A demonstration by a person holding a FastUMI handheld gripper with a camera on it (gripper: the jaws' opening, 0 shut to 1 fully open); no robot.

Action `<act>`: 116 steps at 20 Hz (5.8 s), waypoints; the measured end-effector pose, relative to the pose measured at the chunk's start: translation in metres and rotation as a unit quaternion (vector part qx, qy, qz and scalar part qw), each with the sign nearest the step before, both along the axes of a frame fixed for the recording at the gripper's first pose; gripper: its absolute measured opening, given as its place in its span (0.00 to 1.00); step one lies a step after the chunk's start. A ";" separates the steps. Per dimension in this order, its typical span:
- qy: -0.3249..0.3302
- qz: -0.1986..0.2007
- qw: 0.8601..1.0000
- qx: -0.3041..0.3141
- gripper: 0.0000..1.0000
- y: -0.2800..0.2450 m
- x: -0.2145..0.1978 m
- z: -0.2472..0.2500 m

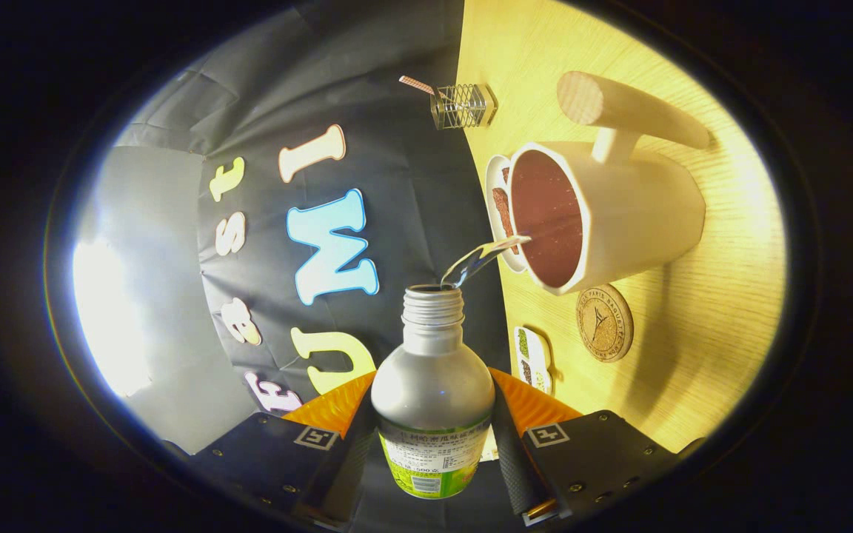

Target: Take the bottle from table, then pour the juice into the cup, finally place the bottle on the coaster

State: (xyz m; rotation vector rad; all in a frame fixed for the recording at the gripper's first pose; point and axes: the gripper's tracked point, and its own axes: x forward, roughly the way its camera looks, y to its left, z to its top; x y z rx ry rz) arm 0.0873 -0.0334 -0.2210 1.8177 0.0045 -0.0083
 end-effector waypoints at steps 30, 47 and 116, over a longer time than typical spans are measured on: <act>-0.026 -0.016 0.996 0.090 0.77 0.001 -0.003 0.023; -0.027 -0.029 0.988 0.149 0.77 -0.001 -0.006 0.037; 0.021 -0.058 0.992 0.110 0.77 -0.036 -0.003 -0.004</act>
